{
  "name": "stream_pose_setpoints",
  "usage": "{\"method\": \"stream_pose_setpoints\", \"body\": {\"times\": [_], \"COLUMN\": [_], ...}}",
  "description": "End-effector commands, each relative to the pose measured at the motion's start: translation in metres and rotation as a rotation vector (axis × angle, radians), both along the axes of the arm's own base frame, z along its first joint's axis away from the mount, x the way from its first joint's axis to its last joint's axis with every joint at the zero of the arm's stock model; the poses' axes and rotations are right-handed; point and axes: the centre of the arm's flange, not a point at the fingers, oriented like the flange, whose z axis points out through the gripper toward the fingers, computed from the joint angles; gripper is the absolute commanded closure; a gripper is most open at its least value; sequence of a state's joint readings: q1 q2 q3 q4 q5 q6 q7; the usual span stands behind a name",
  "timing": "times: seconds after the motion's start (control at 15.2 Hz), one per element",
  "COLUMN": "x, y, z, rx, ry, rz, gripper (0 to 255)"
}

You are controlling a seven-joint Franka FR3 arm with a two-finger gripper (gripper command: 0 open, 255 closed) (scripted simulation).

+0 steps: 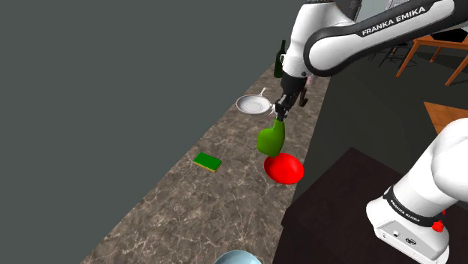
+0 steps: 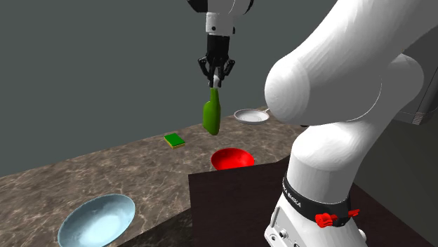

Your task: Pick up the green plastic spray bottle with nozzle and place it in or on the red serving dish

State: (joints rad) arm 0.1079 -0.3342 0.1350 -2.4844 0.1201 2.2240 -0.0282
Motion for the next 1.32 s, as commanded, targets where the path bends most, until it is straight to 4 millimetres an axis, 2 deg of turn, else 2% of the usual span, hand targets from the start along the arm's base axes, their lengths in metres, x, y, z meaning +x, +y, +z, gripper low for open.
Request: {"method": "stream_pose_setpoints", "body": {"times": [0.0,0.33,1.25], "x": [-0.008,-0.032,-0.032], "y": [-0.021,-0.073,-0.073], "z": [0.016,0.045,-0.028], "rx": [0.001,0.001,0.001], "ry": [0.001,0.001,0.001], "rz": [0.001,0.001,0.001], "gripper": [255,255,255]}}
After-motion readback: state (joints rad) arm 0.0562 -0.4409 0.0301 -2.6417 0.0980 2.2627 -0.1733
